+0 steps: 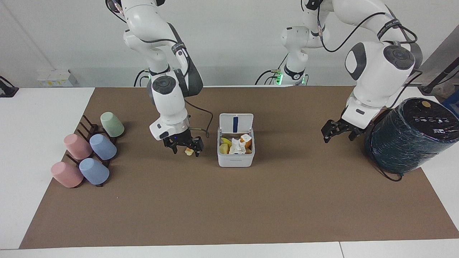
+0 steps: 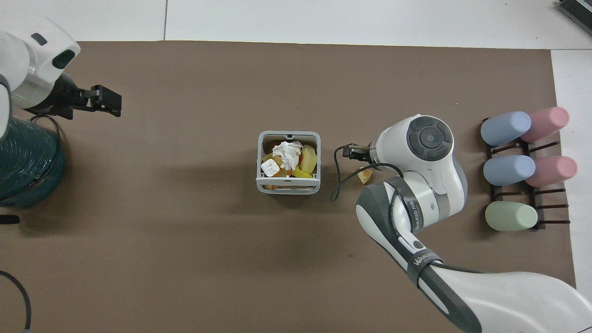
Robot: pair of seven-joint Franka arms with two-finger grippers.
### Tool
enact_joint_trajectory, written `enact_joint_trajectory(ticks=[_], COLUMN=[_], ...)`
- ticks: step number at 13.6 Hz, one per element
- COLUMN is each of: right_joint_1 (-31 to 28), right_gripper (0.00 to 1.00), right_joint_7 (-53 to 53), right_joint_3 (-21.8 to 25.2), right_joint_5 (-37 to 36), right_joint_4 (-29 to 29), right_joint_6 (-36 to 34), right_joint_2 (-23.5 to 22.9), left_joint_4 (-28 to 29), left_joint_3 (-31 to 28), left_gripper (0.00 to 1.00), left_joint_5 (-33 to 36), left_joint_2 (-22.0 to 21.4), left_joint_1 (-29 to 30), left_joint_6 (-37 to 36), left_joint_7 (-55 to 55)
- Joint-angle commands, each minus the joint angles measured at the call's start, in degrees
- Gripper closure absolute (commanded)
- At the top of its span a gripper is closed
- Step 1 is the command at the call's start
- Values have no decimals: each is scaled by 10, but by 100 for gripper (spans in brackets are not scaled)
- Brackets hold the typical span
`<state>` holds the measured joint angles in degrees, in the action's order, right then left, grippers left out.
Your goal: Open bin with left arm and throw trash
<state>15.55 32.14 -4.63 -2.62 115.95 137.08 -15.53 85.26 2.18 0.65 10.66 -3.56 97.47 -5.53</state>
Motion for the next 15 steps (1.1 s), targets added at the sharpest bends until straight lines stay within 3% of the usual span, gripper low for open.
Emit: enact_joint_trajectory(ticks=[1, 2, 3, 4, 5, 11, 15], right_joint_1=[-1, -1, -1, -1, -1, 1, -10], right_gripper=[16, 34, 69, 94, 100, 100, 100], right_joint_7=[-9, -9, -9, -6, -4, 17, 28], right_joint_3=[-2, -2, -2, -2, -2, -1, -2], right_joint_5=[-13, -13, -13, -12, -12, -12, -4], right_joint_4=[59, 60, 65, 66, 66, 55, -44], right_joint_6=[60, 58, 59, 60, 58, 51, -21], right_joint_2=[23, 23, 23, 23, 24, 25, 24], left_joint_4=[2, 2, 2, 6, 22, 58, 69], left_joint_3=[2, 3, 5, 7, 7, 7, 7], left_gripper=[0, 0, 0, 0, 0, 0, 0], left_joint_5=[9, 8, 8, 8, 8, 7, 7], left_joint_2=[-40, -48, -54, -66, -74, -92, -95], left_joint_1=[0, -1, -1, -2, -1, -1, -1], left_joint_6=[-61, -77, -87, -86, -82, -72, -49], left_joint_7=[5, 5, 5, 5, 5, 6, 6])
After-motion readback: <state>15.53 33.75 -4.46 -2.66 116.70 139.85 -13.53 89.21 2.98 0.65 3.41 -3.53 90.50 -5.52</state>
